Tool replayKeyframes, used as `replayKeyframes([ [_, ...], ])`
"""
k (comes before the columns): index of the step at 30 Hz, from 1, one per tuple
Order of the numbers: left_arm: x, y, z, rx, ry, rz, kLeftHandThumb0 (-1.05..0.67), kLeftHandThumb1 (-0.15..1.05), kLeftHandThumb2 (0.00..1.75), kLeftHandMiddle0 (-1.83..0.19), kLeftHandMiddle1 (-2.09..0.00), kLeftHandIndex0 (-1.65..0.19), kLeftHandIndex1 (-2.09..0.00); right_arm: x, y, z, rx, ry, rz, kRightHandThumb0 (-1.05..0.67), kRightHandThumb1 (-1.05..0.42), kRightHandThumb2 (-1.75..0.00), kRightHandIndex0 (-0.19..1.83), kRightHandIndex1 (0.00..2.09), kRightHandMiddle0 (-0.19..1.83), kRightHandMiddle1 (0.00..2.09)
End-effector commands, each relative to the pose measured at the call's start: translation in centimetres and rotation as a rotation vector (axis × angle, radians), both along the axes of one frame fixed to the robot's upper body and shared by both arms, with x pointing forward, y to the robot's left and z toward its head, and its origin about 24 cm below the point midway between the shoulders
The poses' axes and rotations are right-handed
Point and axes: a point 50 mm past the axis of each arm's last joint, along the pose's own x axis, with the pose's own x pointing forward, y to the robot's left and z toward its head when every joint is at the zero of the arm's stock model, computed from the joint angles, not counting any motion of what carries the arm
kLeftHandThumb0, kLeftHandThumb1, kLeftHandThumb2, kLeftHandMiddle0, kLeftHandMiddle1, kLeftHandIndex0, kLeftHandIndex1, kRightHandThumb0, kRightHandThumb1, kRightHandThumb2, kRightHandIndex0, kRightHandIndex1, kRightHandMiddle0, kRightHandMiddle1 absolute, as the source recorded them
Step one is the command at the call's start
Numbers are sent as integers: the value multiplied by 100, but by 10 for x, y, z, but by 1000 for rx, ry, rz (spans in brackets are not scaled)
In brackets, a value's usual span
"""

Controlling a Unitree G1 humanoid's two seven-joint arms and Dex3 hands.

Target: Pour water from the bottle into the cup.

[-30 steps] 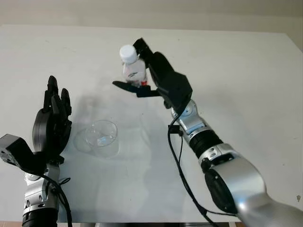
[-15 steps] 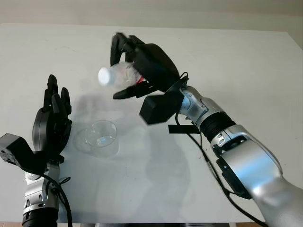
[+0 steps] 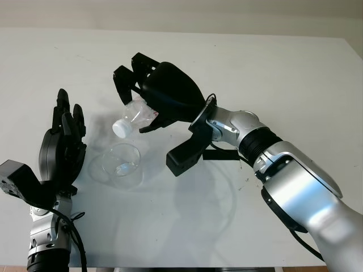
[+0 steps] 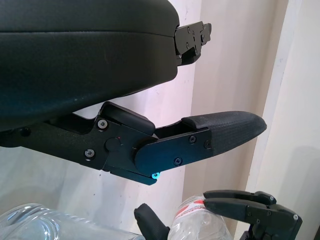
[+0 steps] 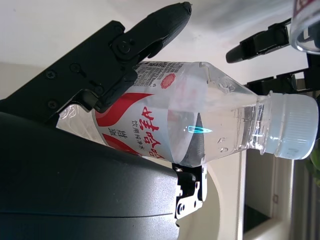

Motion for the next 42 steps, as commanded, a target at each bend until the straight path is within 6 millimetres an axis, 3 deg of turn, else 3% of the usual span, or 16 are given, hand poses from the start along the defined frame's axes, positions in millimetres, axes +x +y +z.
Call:
replayKeyframes([
  [1, -4, -2, -15, -23, 53, 3, -80, 105, 68, 19, 0, 19, 0, 1, 2, 16, 10, -58, 19, -42, -105, -17, 121, 209, 87, 209],
  [12, -3, -3, -15, -34, 45, -4, -80, 105, 68, 19, 0, 19, 0, -1, 1, 24, -2, -173, 63, -41, -105, -24, 124, 209, 90, 209],
  [18, -3, -5, -16, -34, 41, -6, -80, 105, 68, 19, 0, 19, 0, -2, 3, 28, -43, -279, 90, -43, -105, -22, 122, 209, 59, 209],
  [20, -3, -5, -16, -35, 39, -2, -80, 105, 68, 19, 0, 19, 0, -4, 4, 29, -50, -313, 110, -44, -105, -19, 123, 209, 59, 209],
  [23, -3, -5, -17, -37, 40, -2, -80, 105, 68, 19, 0, 19, 0, -5, 5, 29, -61, -331, 127, -46, -105, -11, 117, 209, 43, 194],
  [25, -3, -4, -17, -36, 40, -2, -80, 105, 68, 19, 0, 19, 0, -5, 5, 29, -66, -340, 135, -46, -104, -7, 114, 209, 41, 179],
  [35, -3, -5, -17, -45, 37, 0, -80, 105, 68, 19, 0, 19, 0, -7, 6, 27, -85, -393, 165, -50, -96, -5, 113, 209, 41, 151],
  [42, -3, -5, -17, -42, 36, -4, -80, 105, 69, 19, 0, 19, 0, -8, 6, 27, -90, -412, 182, -48, -99, -6, 117, 209, 39, 166],
])
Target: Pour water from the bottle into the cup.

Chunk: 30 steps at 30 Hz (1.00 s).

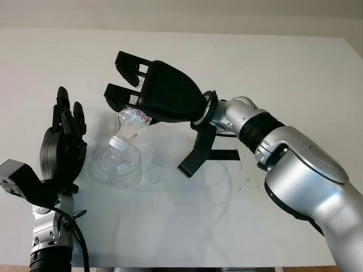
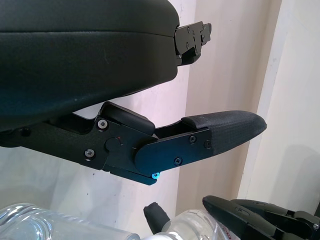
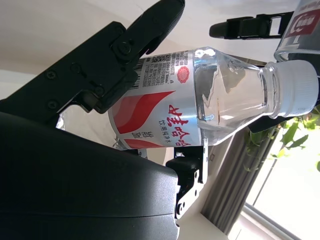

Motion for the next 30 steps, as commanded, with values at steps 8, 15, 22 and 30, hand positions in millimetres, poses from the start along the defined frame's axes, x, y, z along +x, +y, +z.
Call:
replayKeyframes([
  [8, -6, -2, -18, -26, 67, 3, -80, 105, 68, 19, 0, 19, 0, 2, 2, 13, 51, 2, -10, -47, -103, -8, 120, 209, 44, 188],
  [15, -5, 0, -17, -31, 71, 10, -81, 105, 67, 19, 0, 19, 0, 4, -2, 18, 179, 202, -29, -43, -105, -25, 122, 209, 97, 209],
  [22, -5, 1, -16, -26, 69, 6, -81, 105, 68, 19, 0, 19, 0, 16, -15, 23, 435, 607, -98, -36, -105, -24, 129, 209, 110, 209],
  [30, -5, 2, -16, -23, 75, 3, -81, 105, 67, 19, 0, 19, 0, 28, -31, 10, 665, 1065, -54, -35, -105, -39, 128, 209, 99, 209],
])
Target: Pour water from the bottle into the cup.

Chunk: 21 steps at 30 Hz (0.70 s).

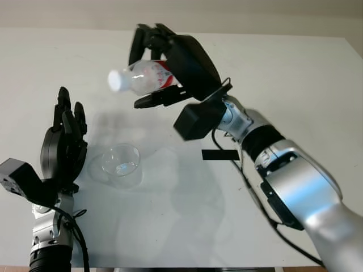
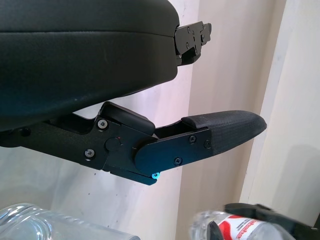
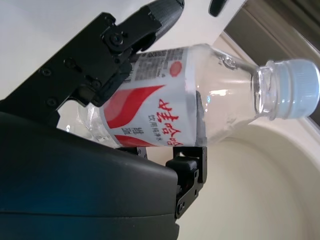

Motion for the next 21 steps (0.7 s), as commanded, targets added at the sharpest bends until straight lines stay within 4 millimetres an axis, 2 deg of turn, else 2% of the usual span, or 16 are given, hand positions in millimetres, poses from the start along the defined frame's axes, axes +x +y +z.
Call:
replayKeyframes([
  [1, -6, 2, -16, -23, 60, 4, -81, 105, 67, 19, 0, 19, 0, 1, -1, 1, 82, 62, 13, -35, -105, -40, 128, 209, 99, 209],
  [5, -7, 3, -16, -21, 60, 4, -81, 105, 67, 19, 0, 19, 0, 6, -13, -8, 191, 230, 50, -34, -105, -42, 121, 209, 95, 209],
  [11, -8, 4, -16, -5, 71, 8, -82, 105, 67, 19, 0, 19, 0, 8, -38, -20, 396, 496, 115, -33, -105, -46, 130, 209, 93, 209],
  [21, -6, 4, -14, -1, 71, -2, -82, 105, 70, 19, 0, 19, 0, -16, -83, -23, 485, 638, 44, -32, -105, -47, 136, 209, 98, 209],
])
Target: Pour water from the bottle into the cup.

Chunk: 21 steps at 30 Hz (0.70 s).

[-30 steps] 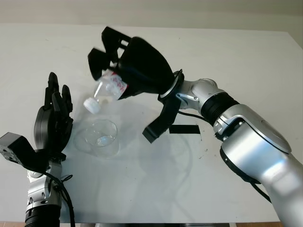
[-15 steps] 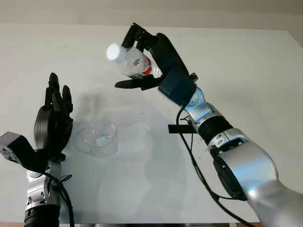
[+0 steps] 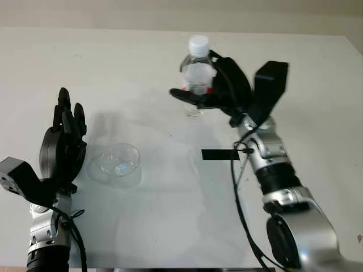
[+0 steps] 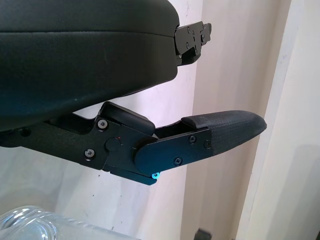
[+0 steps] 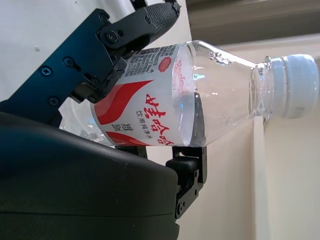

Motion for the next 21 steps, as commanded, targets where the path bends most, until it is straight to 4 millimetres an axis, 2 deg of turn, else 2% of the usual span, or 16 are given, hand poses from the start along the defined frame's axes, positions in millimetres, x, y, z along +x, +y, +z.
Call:
replayKeyframes([
  [1, -5, 1, -14, -15, 57, 2, -82, 105, 70, 19, 0, 19, 0, -6, -9, 3, 10, 0, -27, -32, -105, -46, 137, 209, 98, 209],
  [7, -4, 0, -13, -17, 58, -4, -83, 105, 70, 19, 0, 19, 0, -22, -25, -3, -19, 25, -78, -32, -105, -46, 138, 209, 96, 209],
  [11, -4, -1, -13, -15, 59, -7, -83, 105, 70, 19, 0, 19, 0, -33, -30, -7, -42, 24, -89, -34, -105, -45, 130, 209, 90, 209],
  [17, -6, -1, -14, -18, 62, -10, -83, 105, 71, 19, 0, 19, 0, -45, -34, -18, -32, 40, -83, -35, -105, -48, 126, 209, 86, 209],
  [21, -5, -1, -14, -16, 65, -6, -84, 105, 71, 19, 0, 19, 0, -48, -34, -33, -22, 103, -101, -37, -105, -47, 124, 209, 82, 209],
])
